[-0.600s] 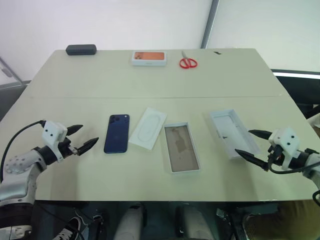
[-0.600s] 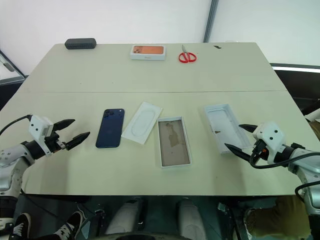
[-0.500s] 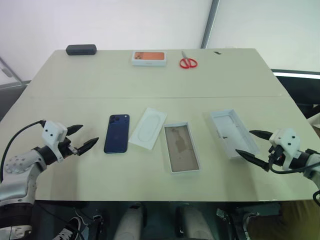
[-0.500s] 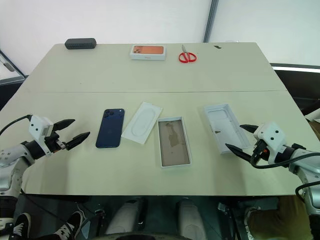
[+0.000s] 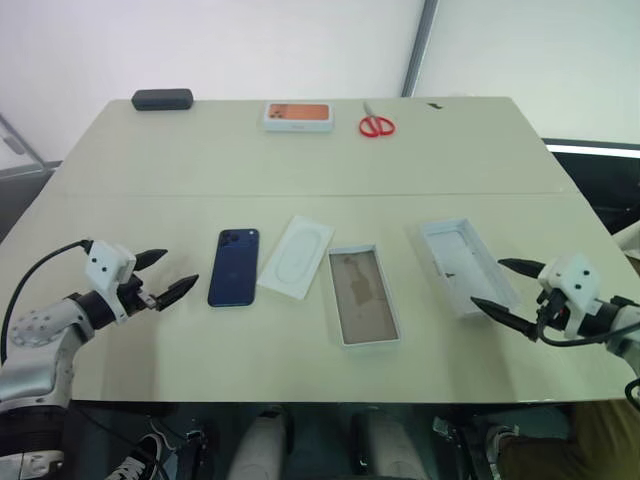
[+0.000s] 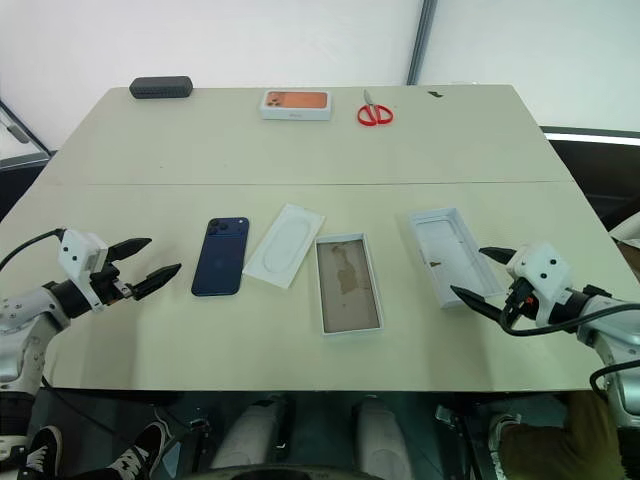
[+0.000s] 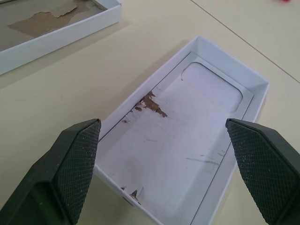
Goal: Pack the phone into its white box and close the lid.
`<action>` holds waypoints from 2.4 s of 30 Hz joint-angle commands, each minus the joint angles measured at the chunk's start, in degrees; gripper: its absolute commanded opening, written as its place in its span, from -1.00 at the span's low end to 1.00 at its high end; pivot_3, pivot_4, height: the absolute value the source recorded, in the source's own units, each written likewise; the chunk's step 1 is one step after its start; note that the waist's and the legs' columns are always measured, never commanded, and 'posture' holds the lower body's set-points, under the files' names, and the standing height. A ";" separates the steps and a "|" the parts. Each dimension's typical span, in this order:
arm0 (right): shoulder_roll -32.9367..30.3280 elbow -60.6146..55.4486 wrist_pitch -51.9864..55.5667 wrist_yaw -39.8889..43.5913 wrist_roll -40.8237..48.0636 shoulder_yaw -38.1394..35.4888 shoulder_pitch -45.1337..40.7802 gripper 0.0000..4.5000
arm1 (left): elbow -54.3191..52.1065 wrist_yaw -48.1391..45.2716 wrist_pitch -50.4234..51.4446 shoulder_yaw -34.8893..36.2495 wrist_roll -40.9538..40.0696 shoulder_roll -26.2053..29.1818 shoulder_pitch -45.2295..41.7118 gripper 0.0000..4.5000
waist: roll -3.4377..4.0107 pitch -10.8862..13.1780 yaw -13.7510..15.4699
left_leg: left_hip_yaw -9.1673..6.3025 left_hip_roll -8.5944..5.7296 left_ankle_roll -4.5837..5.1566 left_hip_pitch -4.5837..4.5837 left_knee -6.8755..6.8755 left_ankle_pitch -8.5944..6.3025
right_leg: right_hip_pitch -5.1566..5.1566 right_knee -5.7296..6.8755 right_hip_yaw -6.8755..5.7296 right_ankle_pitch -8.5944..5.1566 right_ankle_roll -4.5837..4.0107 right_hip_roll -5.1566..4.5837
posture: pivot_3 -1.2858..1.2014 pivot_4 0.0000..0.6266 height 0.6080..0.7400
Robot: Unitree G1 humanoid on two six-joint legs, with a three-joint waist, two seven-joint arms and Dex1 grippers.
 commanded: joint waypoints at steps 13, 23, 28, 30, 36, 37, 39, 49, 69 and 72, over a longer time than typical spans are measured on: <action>-0.89 -0.21 -0.90 -0.18 -0.63 1.01 -2.81 0.98 | -3.66 1.55 4.87 0.98 -1.97 0.29 -1.91 1.00 | 0.00 0.00 -0.04 | 0.00 0.00 0.00 0.00 0.00 0.00 | -0.01 0.00 0.00 0.00 0.00 0.00 | 0.03 -0.52 1.00; 0.09 -8.07 5.44 -3.20 -1.87 10.84 -15.72 0.98 | -12.73 9.39 22.37 -2.50 -7.20 -4.92 -8.73 1.00 | -0.01 0.00 -0.06 | -0.04 -0.01 0.00 -0.01 0.04 0.00 | -0.01 0.01 -0.01 0.01 0.02 0.04 | 0.03 -0.52 1.00; 3.00 -9.14 10.79 -3.94 -0.93 16.77 -21.90 0.98 | -14.62 13.75 31.51 -6.65 -7.88 -8.39 -12.49 1.00 | -0.02 0.00 -0.05 | -0.06 -0.06 0.00 -0.03 0.04 0.00 | 0.00 0.01 -0.02 0.01 0.02 0.04 | 0.03 -0.52 1.00; 3.91 -8.67 10.89 -4.04 -1.42 18.01 -22.83 0.98 | -15.15 15.18 33.57 -8.29 -7.37 -9.70 -13.26 1.00 | -0.03 0.01 -0.04 | -0.06 -0.09 0.00 -0.03 0.05 0.00 | 0.00 0.01 -0.03 0.01 0.03 0.03 | 0.03 -0.52 1.00; 5.41 -8.29 9.96 -4.49 -2.25 19.85 -23.51 0.98 | -16.09 19.62 43.37 -7.25 -13.40 -15.41 -17.14 1.00 | -0.04 0.01 0.06 | -0.09 -0.10 0.00 -0.05 0.09 0.00 | 0.00 0.02 -0.06 0.01 0.03 0.03 | 0.03 -0.52 1.00; 5.45 -8.48 10.26 -4.19 -1.93 20.07 -23.49 0.98 | -15.50 20.73 45.20 -7.44 -13.67 -16.01 -17.90 1.00 | -0.04 0.01 0.03 | -0.09 -0.12 0.00 -0.05 0.09 0.00 | 0.00 0.02 -0.06 0.01 0.03 0.03 | 0.03 -0.52 1.00; 5.48 -9.22 11.14 -3.62 -1.19 20.41 -23.20 0.98 | -13.94 23.18 49.93 -6.17 -15.96 -17.71 -19.38 1.00 | -0.04 0.01 -0.10 | -0.09 -0.13 0.00 -0.05 0.08 0.00 | -0.02 0.02 -0.05 0.02 0.03 0.04 | 0.03 -0.52 1.00; 7.27 -9.54 10.68 -4.76 -1.85 20.31 -23.14 0.98 | -7.66 26.50 56.37 -5.97 -17.46 -21.81 -24.25 1.00 | -0.04 0.01 -0.01 | -0.07 -0.16 -0.02 -0.03 0.12 0.01 | -0.01 0.08 -0.05 0.02 0.03 0.09 | 0.03 -0.52 1.00; 7.73 -9.52 10.03 -6.73 -2.12 19.90 -22.48 0.98 | 5.00 30.72 63.01 -9.63 -12.18 -23.12 -35.39 1.00 | -0.06 -0.02 0.07 | 0.03 -0.21 -0.03 0.01 0.14 0.02 | 0.06 0.09 -0.06 0.01 0.04 0.08 | 0.03 -0.52 1.00; 7.80 -9.80 10.04 -7.10 -2.10 19.83 -22.31 0.98 | 4.38 29.87 65.60 -9.99 -13.00 -23.62 -35.19 1.00 | -0.05 -0.02 0.00 | 0.03 -0.21 -0.03 0.01 0.14 0.02 | 0.05 0.09 -0.06 0.01 0.04 0.07 | 0.03 -0.52 1.00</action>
